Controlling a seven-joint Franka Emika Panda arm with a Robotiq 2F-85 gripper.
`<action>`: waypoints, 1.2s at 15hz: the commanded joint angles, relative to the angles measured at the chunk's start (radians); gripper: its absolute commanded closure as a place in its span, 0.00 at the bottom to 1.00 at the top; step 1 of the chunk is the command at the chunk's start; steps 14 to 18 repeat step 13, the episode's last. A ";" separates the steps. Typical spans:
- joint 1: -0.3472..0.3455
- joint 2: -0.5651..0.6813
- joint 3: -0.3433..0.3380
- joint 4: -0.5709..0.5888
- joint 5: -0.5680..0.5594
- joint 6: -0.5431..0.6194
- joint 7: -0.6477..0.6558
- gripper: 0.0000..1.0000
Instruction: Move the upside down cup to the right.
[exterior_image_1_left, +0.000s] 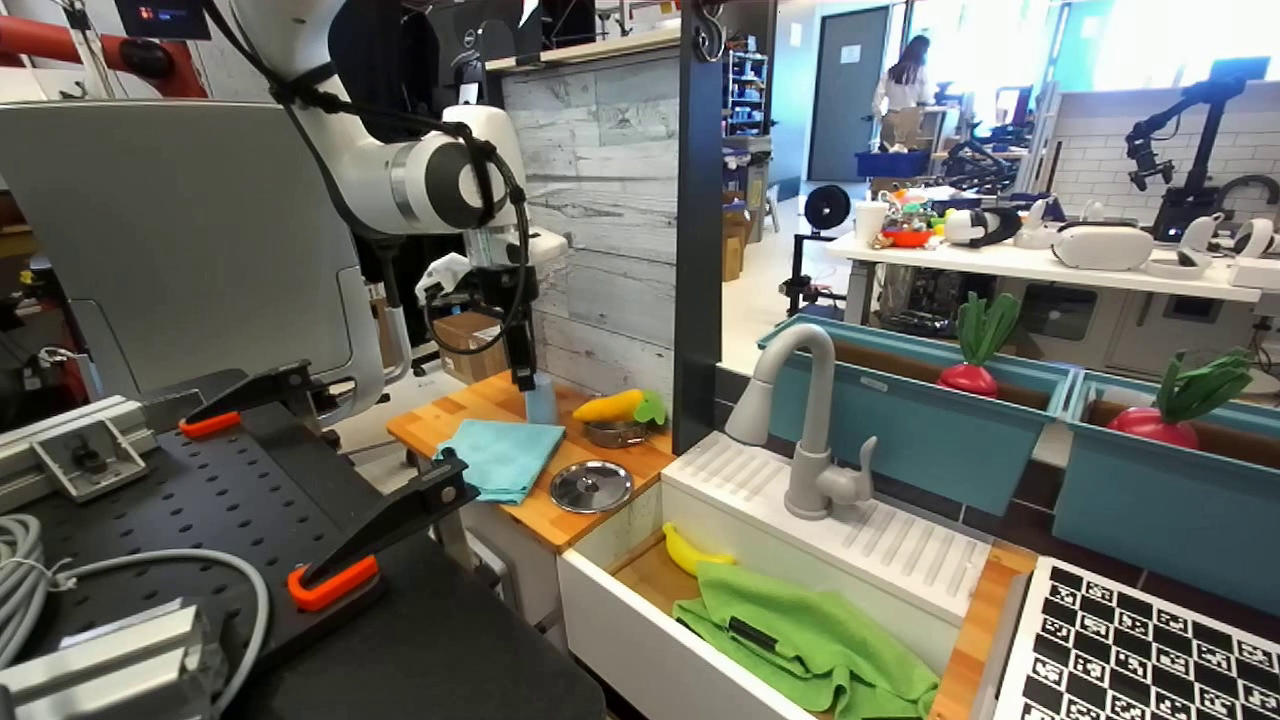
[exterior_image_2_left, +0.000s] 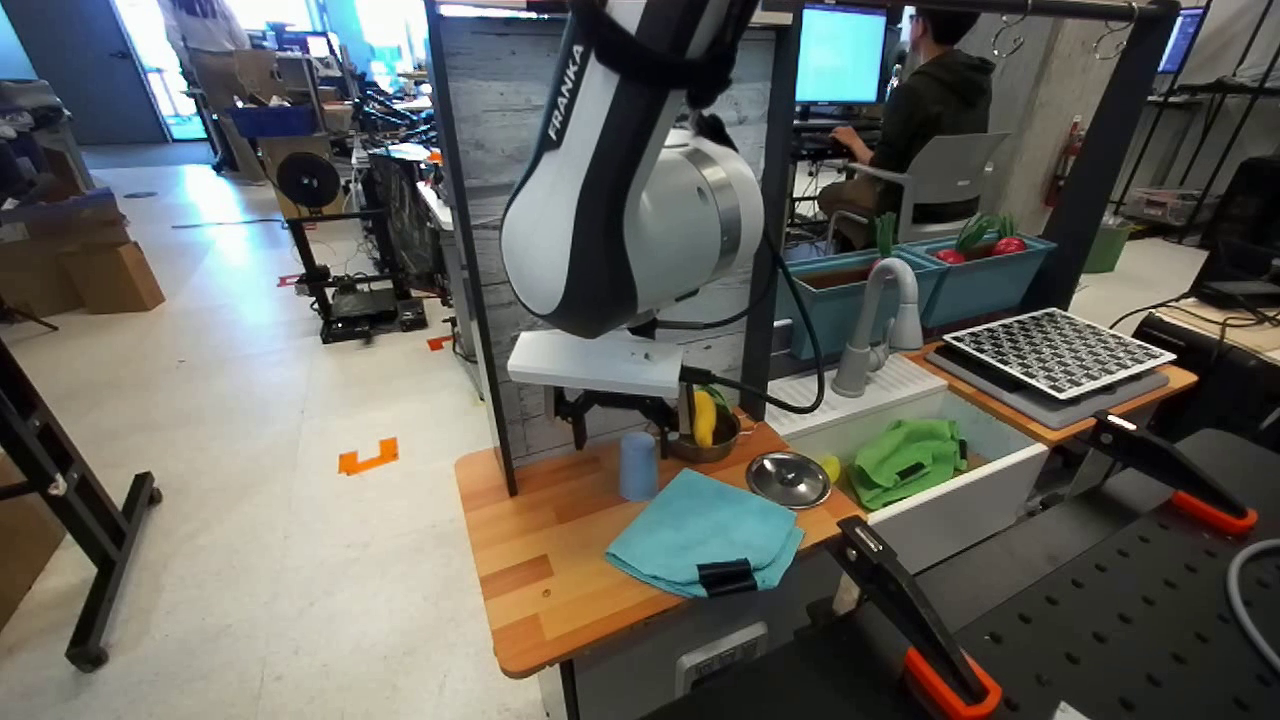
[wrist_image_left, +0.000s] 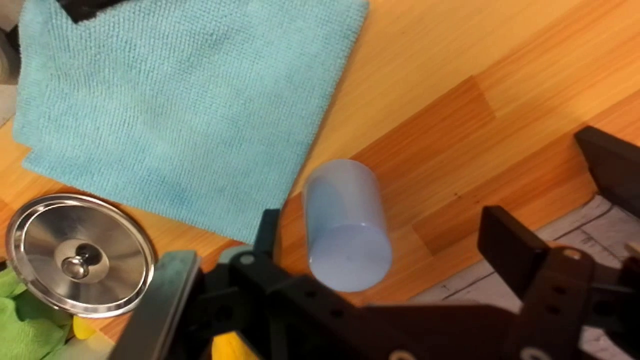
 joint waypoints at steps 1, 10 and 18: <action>0.075 -0.135 -0.039 -0.151 -0.017 0.012 0.008 0.00; 0.187 -0.268 -0.065 -0.278 -0.110 -0.001 0.024 0.00; 0.187 -0.274 -0.072 -0.290 -0.115 -0.001 0.025 0.00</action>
